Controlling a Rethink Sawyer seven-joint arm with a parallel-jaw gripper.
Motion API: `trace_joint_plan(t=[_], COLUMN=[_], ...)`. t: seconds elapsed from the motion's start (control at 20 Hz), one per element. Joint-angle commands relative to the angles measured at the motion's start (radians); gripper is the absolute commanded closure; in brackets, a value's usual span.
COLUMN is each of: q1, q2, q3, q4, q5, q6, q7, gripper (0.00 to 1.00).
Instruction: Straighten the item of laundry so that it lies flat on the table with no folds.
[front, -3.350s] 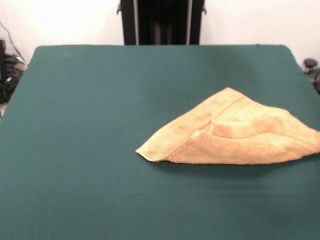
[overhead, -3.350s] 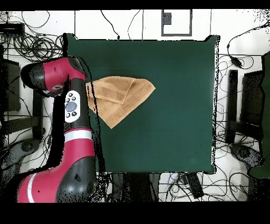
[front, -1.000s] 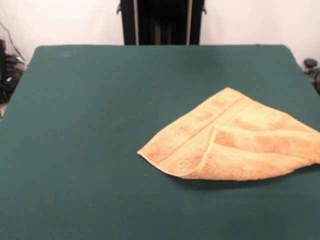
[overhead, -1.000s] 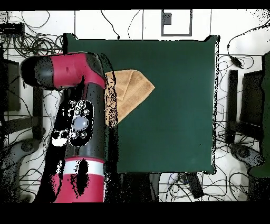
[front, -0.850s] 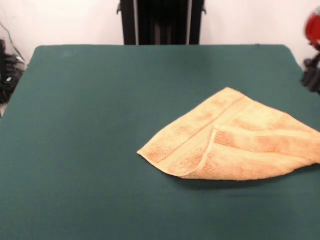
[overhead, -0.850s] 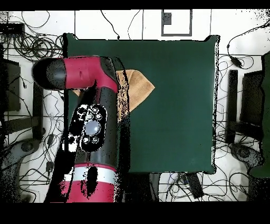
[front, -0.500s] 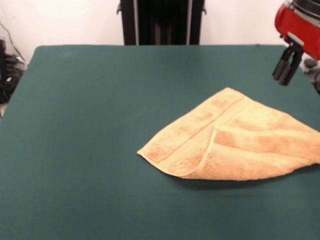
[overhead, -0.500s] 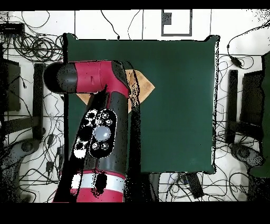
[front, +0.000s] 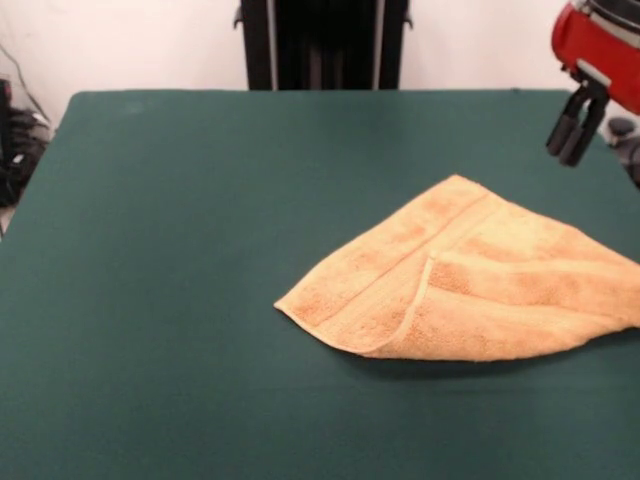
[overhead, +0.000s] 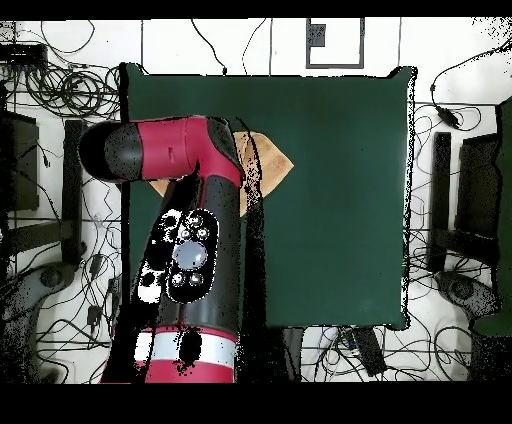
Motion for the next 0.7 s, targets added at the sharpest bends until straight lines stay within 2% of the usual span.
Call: trace_joint_plan(t=[0.05,0.35,0.7], q1=[-0.080,-0.207,-0.321], q2=[-0.066,-0.139,-0.139], q3=[0.169,0.239,0.317], q4=[0.351,0.508,0.568], q5=[-0.085,-0.208,-0.360], q6=[-0.203,-0.356,-0.457], q7=[-0.286,-0.382,-0.371], gripper=[1.00,1.00,1.00])
